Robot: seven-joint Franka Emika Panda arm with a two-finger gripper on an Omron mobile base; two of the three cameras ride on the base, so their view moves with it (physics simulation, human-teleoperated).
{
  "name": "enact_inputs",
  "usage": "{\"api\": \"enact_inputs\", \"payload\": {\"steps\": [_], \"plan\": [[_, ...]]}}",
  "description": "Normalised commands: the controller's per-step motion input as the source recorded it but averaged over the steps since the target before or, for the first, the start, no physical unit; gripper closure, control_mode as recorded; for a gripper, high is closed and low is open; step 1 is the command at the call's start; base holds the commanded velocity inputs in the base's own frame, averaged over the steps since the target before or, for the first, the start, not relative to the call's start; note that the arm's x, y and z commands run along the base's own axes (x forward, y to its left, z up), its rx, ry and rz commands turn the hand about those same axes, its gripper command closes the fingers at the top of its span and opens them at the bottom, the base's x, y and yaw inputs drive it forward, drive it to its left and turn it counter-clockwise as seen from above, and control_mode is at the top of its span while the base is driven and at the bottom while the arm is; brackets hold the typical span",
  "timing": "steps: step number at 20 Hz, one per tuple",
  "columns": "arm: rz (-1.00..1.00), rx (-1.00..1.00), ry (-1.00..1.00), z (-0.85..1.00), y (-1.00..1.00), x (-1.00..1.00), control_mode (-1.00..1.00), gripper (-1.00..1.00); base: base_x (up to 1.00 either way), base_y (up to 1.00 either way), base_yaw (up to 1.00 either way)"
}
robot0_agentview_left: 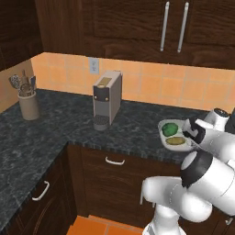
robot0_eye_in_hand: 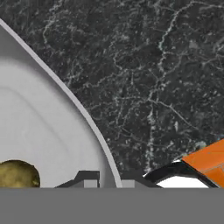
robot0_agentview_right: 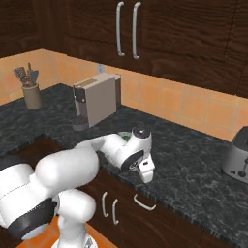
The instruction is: Take the meat container that has the chicken drumstick and place it on the second highest rack of the freezer. Then take the vegetable container that has the potato and broccoli and place it on the highest rack of the freezer.
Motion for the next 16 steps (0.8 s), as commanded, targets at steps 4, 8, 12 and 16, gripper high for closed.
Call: {"api": "enact_inputs", "payload": {"steps": [4,8,12,16], "plan": [[-0.10,0.04,-0.12,0.94,0.36,-1.00,-1.00,1.00,0.00,0.00,0.00],[-0.08,0.03,0.14,0.64,0.74,-0.96,-1.00,1.00,0.00,0.00,0.00],[-0.19,0.00,0.03,0.52,0.84,-0.78,-1.00,1.00,0.00,0.00,0.00],[0.00,0.00,0.00,0.00,0.00,0.00,1.00,1.00,-0.54,0.25,-0.83]]}}
